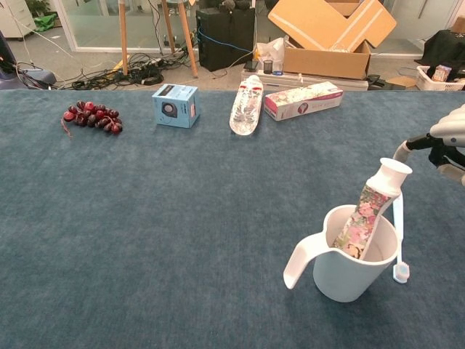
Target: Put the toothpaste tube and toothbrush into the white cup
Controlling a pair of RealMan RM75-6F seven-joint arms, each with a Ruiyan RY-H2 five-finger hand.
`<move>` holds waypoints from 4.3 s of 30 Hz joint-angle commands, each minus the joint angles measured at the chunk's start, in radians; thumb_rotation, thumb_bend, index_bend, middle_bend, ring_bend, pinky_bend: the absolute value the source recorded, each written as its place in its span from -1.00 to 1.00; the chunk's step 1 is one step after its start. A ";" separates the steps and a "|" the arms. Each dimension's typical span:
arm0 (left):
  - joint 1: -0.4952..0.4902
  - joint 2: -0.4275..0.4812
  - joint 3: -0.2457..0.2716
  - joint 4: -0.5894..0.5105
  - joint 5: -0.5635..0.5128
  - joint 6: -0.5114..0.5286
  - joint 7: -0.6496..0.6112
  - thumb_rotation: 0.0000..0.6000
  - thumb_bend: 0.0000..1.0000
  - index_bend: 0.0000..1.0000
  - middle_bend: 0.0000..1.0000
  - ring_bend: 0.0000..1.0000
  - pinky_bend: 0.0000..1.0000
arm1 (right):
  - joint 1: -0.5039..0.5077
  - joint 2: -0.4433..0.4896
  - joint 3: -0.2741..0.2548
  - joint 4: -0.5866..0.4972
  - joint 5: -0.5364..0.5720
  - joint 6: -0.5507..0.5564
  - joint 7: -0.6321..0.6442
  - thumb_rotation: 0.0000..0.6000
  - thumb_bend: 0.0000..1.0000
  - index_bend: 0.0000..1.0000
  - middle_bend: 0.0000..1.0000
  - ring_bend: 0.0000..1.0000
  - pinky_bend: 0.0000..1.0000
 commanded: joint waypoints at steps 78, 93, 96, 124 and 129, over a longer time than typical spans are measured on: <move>-0.002 -0.002 0.000 0.001 -0.009 -0.009 0.004 1.00 -1.00 -0.02 -0.46 -0.59 -0.41 | 0.005 -0.089 -0.062 0.080 0.007 0.069 0.041 1.00 -0.14 0.18 0.39 0.08 0.36; -0.003 -0.004 0.001 0.003 -0.011 -0.014 0.006 1.00 -1.00 -0.02 -0.46 -0.59 -0.41 | -0.041 -0.189 -0.110 0.263 -0.238 0.228 0.240 1.00 -0.67 -0.04 -0.94 -1.00 -0.73; -0.003 -0.003 0.001 0.002 -0.012 -0.014 0.006 1.00 -1.00 -0.02 -0.46 -0.59 -0.41 | -0.051 -0.209 -0.122 0.297 -0.281 0.271 0.252 1.00 -0.70 -0.04 -0.97 -1.00 -0.75; -0.004 -0.002 0.002 0.002 -0.010 -0.016 0.002 1.00 -1.00 -0.02 -0.46 -0.59 -0.41 | -0.086 -0.317 -0.154 0.442 -0.364 0.332 0.267 1.00 -0.76 -0.07 -1.00 -1.00 -0.78; -0.004 -0.002 0.002 0.002 -0.011 -0.017 0.001 1.00 -1.00 -0.02 -0.46 -0.59 -0.41 | -0.080 -0.330 -0.152 0.449 -0.360 0.317 0.272 1.00 -0.72 -0.07 -1.00 -1.00 -0.78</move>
